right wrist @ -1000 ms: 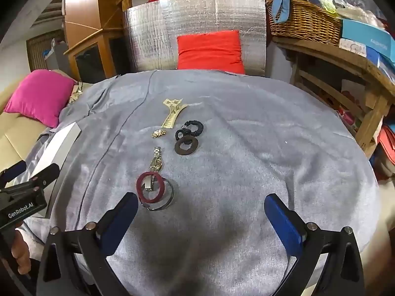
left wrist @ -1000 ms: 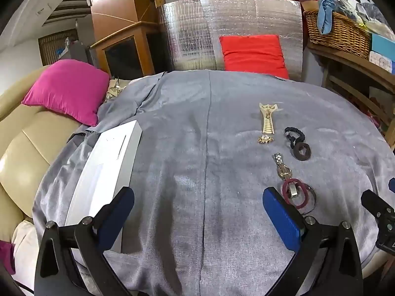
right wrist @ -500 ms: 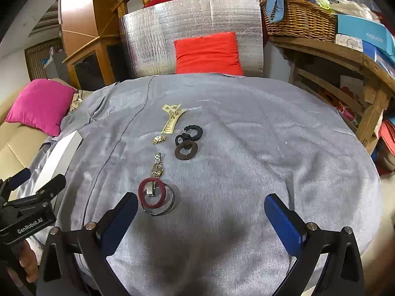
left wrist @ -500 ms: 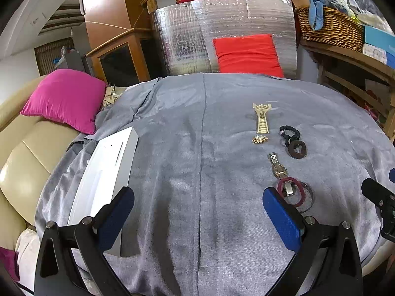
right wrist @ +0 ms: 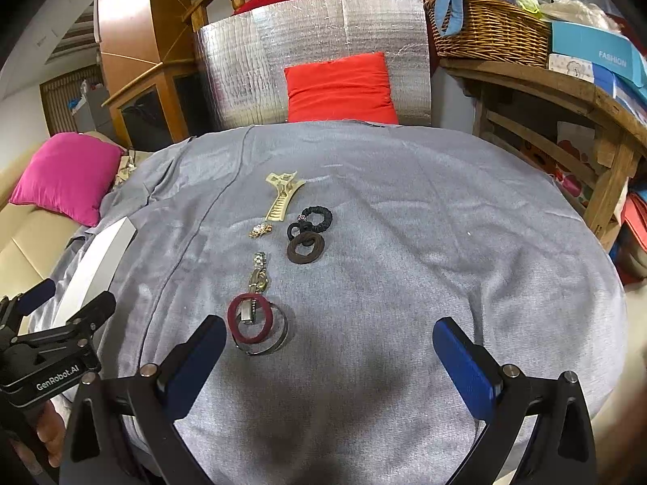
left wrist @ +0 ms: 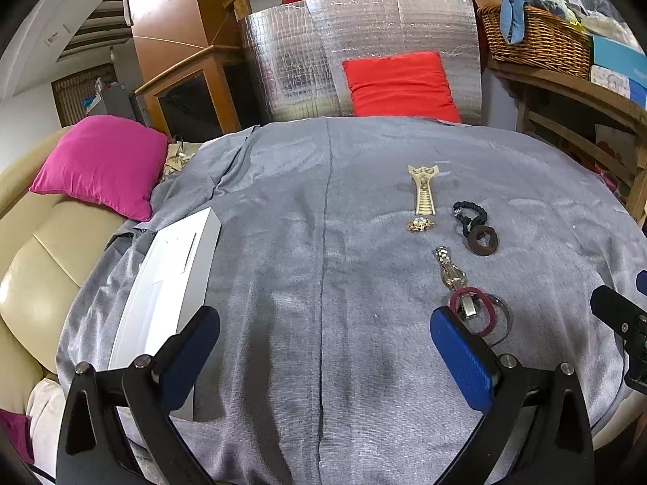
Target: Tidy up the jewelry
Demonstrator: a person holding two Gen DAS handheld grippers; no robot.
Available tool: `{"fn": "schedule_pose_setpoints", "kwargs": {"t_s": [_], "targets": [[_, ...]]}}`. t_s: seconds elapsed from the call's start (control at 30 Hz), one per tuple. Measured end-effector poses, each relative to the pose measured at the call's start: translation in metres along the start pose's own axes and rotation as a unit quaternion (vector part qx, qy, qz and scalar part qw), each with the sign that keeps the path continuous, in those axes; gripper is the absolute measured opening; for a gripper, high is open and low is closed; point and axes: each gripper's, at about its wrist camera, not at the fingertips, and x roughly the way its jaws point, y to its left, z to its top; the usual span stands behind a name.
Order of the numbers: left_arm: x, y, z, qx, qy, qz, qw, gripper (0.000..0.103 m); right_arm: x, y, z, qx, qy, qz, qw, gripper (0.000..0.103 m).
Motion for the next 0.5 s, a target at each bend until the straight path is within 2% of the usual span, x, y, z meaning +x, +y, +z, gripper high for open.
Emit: {"fn": "schedule_pose_setpoints", "kwargs": {"t_s": [0.5], "targets": [[0.0026, -0.001, -0.0018, 0.001, 0.006, -0.001, 1.0, 0.103, 0.0006, 0.0, 0.0007, 0.009, 0.0, 0.004, 1.0, 0.103]]}}
